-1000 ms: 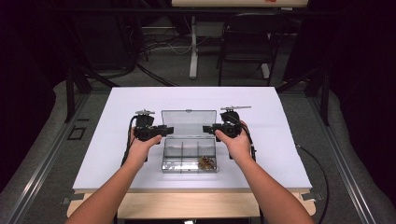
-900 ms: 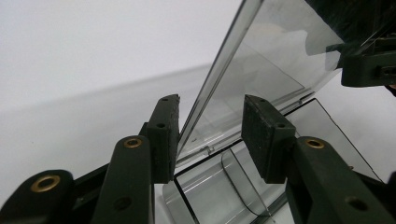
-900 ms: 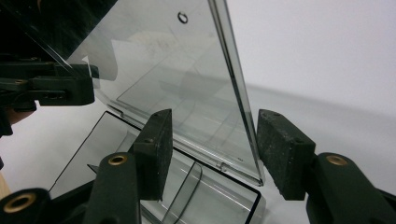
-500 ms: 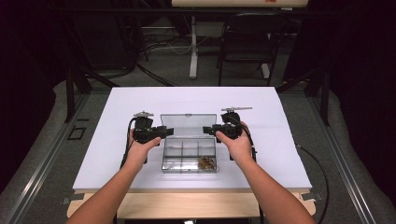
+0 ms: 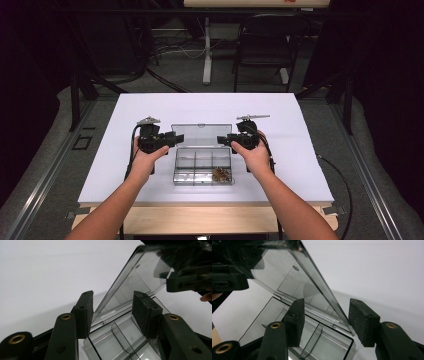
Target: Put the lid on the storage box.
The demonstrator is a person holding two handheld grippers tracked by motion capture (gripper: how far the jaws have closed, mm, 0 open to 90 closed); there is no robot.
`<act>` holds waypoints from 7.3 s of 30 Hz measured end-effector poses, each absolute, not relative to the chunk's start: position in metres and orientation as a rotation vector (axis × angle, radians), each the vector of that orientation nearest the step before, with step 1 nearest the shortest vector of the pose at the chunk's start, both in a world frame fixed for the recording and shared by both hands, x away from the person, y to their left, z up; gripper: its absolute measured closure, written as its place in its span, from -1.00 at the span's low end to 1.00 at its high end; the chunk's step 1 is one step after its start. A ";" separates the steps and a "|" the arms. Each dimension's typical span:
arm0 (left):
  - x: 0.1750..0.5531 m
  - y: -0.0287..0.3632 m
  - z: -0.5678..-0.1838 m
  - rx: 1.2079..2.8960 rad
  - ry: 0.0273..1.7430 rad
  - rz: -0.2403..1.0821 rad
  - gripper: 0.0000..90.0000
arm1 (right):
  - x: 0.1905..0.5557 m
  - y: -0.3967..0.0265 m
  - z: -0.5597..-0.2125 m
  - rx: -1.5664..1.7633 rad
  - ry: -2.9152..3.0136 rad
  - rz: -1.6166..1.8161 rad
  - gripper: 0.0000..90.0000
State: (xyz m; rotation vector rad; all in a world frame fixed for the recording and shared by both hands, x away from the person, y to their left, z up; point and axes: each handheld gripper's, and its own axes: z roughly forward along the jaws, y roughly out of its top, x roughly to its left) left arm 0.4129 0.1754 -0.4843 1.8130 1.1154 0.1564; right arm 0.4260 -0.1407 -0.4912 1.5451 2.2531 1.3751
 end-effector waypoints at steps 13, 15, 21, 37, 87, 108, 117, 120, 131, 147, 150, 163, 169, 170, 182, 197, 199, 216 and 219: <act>0.402 0.179 -0.459 1.809 1.076 0.193 0.20 | 0.426 -0.141 -0.491 1.540 2.256 1.374 0.05; 0.400 0.179 -0.456 1.814 1.065 0.201 0.20 | 0.426 -0.141 -0.491 1.538 2.258 1.375 0.05; 0.396 0.180 -0.450 1.815 1.056 0.219 0.26 | 0.426 -0.141 -0.492 1.538 2.255 1.376 0.05; 0.391 0.184 -0.449 1.813 1.049 0.239 0.45 | 0.422 -0.141 -0.493 1.526 2.249 1.383 0.03; 0.374 0.185 -0.453 1.832 1.014 0.254 0.51 | 0.388 -0.169 -0.483 1.380 2.229 1.371 0.00; 0.367 0.185 -0.455 1.833 1.002 0.249 0.47 | 0.370 -0.169 -0.478 1.350 2.199 1.418 -0.09; 0.365 0.186 -0.457 1.833 0.997 0.238 0.42 | 0.363 -0.163 -0.478 1.313 2.208 1.438 -0.07; 0.364 0.187 -0.458 1.837 1.005 0.233 0.37 | 0.359 -0.159 -0.477 1.289 2.224 1.426 -0.06; 0.358 0.186 -0.460 1.838 0.996 0.229 0.37 | 0.347 -0.154 -0.473 1.237 2.220 1.417 0.00; 0.348 0.187 -0.460 1.821 0.968 0.230 0.35 | 0.336 -0.149 -0.475 1.186 2.244 1.457 -0.02; 0.347 0.188 -0.461 1.826 0.963 0.229 0.35 | 0.334 -0.148 -0.476 1.182 2.250 1.454 -0.04; 0.338 0.186 -0.467 1.832 0.949 0.253 0.36 | 0.326 -0.151 -0.482 1.181 2.236 1.472 0.12; 0.335 0.187 -0.469 1.837 0.945 0.249 0.36 | 0.324 -0.151 -0.483 1.173 2.241 1.484 0.18; 0.335 0.188 -0.469 1.836 0.949 0.243 0.37 | 0.324 -0.151 -0.483 1.175 2.245 1.484 0.19; 0.330 0.188 -0.475 1.843 0.944 0.237 0.37 | 0.322 -0.150 -0.489 1.183 2.259 1.474 0.33; 0.323 0.188 -0.483 1.851 0.945 0.229 0.36 | 0.317 -0.154 -0.496 1.196 2.258 1.470 0.37; 0.323 0.189 -0.483 1.856 0.943 0.227 0.36 | 0.317 -0.154 -0.497 1.194 2.265 1.461 0.37; 0.316 0.194 -0.493 1.848 0.951 0.222 0.39 | 0.311 -0.161 -0.507 1.236 2.248 1.476 0.71; 0.314 0.197 -0.494 1.854 0.957 0.220 0.39 | 0.310 -0.162 -0.508 1.241 2.238 1.487 0.73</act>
